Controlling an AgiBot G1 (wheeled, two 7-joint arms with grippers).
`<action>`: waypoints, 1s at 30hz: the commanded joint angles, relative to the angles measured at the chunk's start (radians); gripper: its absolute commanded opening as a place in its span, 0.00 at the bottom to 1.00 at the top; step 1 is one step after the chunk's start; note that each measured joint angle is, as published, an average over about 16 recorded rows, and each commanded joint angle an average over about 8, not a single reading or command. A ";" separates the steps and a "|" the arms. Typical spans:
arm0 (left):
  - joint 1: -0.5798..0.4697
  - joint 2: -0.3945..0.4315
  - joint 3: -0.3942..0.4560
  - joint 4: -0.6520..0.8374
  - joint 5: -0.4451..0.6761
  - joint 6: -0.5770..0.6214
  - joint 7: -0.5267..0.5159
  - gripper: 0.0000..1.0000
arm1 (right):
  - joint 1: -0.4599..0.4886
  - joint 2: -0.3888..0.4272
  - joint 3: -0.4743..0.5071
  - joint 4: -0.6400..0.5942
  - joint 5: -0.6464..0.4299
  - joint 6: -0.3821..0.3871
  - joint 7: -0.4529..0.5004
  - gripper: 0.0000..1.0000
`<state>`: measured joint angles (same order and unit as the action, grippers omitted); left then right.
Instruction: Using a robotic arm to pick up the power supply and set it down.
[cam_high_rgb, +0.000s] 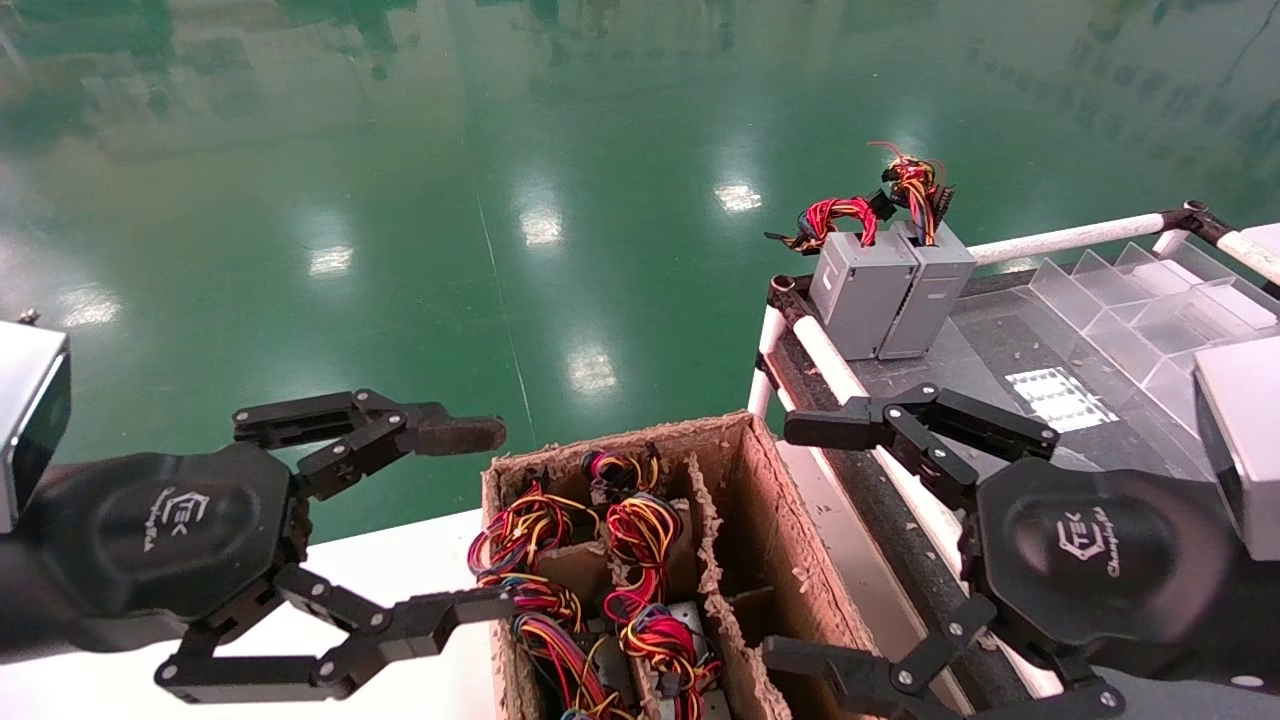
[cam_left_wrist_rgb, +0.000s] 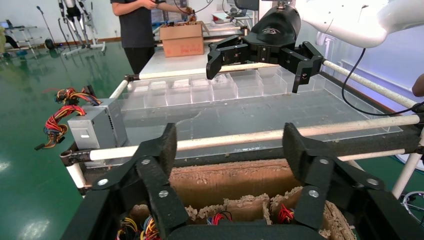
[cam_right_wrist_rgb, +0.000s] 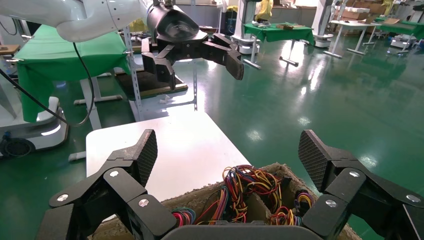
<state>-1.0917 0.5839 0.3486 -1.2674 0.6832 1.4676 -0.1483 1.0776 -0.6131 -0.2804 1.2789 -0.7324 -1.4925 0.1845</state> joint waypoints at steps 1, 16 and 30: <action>0.000 0.000 0.000 0.000 0.000 0.000 0.000 0.00 | 0.000 0.000 0.000 0.000 0.000 0.000 0.000 1.00; 0.000 0.000 0.000 0.000 0.000 0.000 0.000 0.00 | 0.000 0.000 0.000 0.000 0.000 0.000 0.000 1.00; 0.000 0.000 0.000 0.000 0.000 0.000 0.000 0.41 | -0.001 0.001 0.000 -0.001 0.000 0.000 0.000 1.00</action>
<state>-1.0918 0.5839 0.3486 -1.2673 0.6832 1.4677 -0.1483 1.0751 -0.6108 -0.2811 1.2757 -0.7351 -1.4909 0.1853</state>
